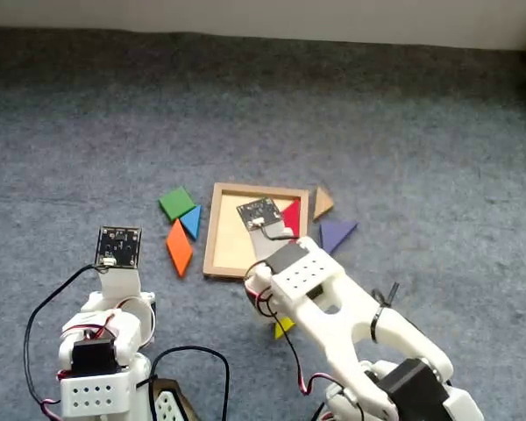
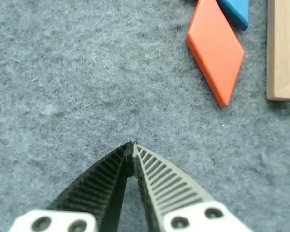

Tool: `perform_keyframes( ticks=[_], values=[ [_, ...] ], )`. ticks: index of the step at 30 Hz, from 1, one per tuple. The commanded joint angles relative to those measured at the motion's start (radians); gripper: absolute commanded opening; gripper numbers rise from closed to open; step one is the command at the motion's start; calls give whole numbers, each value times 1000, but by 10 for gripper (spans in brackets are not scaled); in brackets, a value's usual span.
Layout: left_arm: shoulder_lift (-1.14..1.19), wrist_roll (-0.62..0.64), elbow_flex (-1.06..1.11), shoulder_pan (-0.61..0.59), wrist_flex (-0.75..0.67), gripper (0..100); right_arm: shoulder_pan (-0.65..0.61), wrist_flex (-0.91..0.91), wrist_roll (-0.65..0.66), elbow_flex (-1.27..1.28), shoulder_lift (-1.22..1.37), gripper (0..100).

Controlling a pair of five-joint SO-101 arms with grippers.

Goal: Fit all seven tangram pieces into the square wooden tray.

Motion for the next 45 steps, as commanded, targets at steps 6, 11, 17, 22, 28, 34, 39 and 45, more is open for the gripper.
perform_keyframes(
  ticks=[6,11,17,22,28,34,39,45],
  values=[
    [-8,6,21,-5,6,6,116,-99,-12,110,-41,40],
    [-8,6,21,-5,6,6,320,-97,-3,113,-42,40],
    [-8,6,21,-5,6,6,469,-73,157,105,-53,40],
    [-8,6,21,-5,6,6,519,62,186,53,-54,42],
    [-8,6,21,-5,6,6,521,243,153,-153,-51,46],
    [-8,6,21,-5,6,6,516,271,-120,-289,-44,191],
    [-8,6,21,-5,6,6,516,262,-138,-297,-42,381],
    [-8,6,21,-5,6,6,516,42,-140,-125,-42,430]
  ],
)
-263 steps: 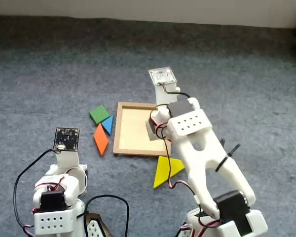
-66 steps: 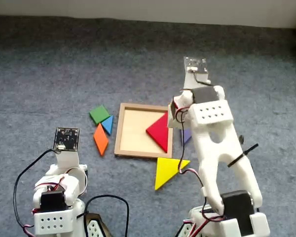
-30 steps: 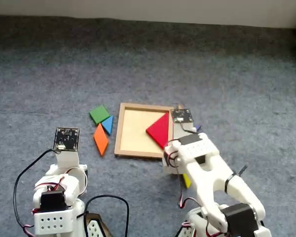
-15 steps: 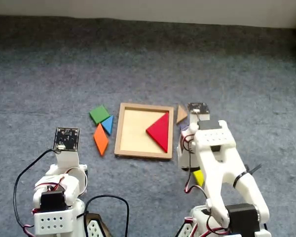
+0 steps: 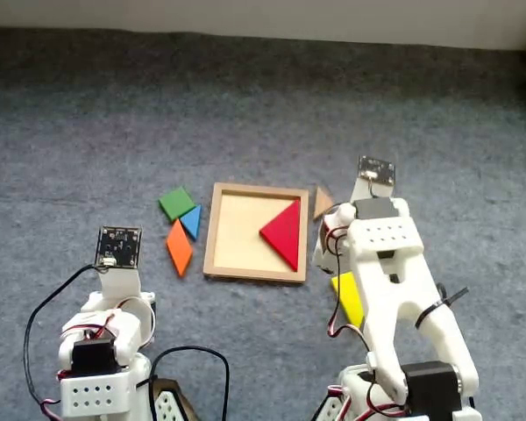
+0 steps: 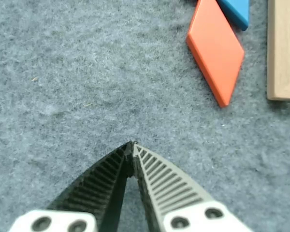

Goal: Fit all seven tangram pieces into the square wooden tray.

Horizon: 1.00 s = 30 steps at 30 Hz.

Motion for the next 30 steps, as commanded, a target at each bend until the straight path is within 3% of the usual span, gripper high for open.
perform_keyframes(
  ticks=[1,6,12,30],
  values=[
    [-8,6,21,-5,6,6,7,-162,-11,84,-22,430],
    [-8,6,21,-5,6,6,7,-275,-12,188,-22,430],
    [-8,6,21,-5,6,6,7,-275,-89,205,-21,429],
    [-8,6,21,-5,6,6,8,-272,-97,208,-8,428]
  ],
)
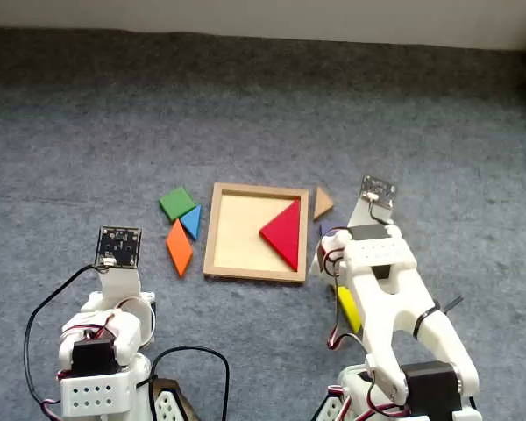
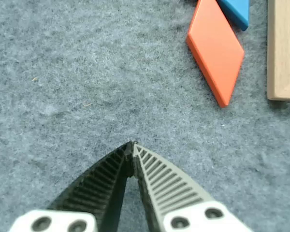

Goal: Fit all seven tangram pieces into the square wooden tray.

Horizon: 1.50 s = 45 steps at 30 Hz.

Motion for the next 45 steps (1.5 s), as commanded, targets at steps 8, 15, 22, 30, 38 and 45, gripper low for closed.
perform_keyframes(
  ticks=[8,15,22,30,38,45],
  values=[
    [-8,6,21,-5,6,6,12,-10,-8,-16,216,428],
    [-8,6,21,-5,6,6,12,-13,0,-16,137,300],
    [-8,6,21,-5,6,6,10,-5,2,-8,-50,216],
    [-8,6,21,-5,6,6,7,90,2,-15,-237,216],
    [-8,6,21,-5,6,6,7,84,-43,-33,-217,274],
    [-8,6,21,-5,6,6,7,87,-167,-142,-4,410]
  ],
)
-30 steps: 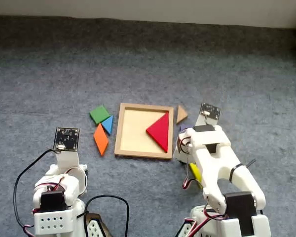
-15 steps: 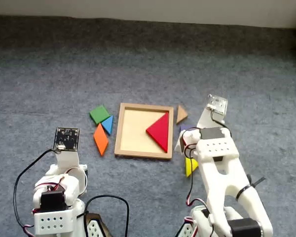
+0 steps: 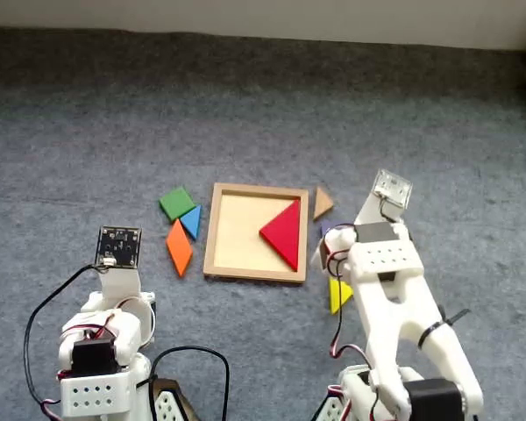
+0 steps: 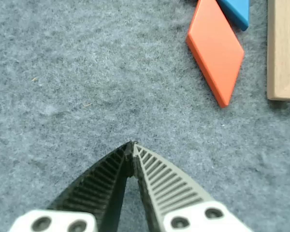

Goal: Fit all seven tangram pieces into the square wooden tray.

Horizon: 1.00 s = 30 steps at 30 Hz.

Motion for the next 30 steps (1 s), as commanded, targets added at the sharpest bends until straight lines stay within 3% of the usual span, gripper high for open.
perform_keyframes(
  ticks=[1,16,30],
  values=[
    [-8,6,21,-5,6,6,7,2,-44,-114,85,410],
    [-8,6,21,-5,6,6,13,2,-118,-263,384,410],
    [-8,6,21,-5,6,6,84,-19,-117,-282,392,410]
  ],
)
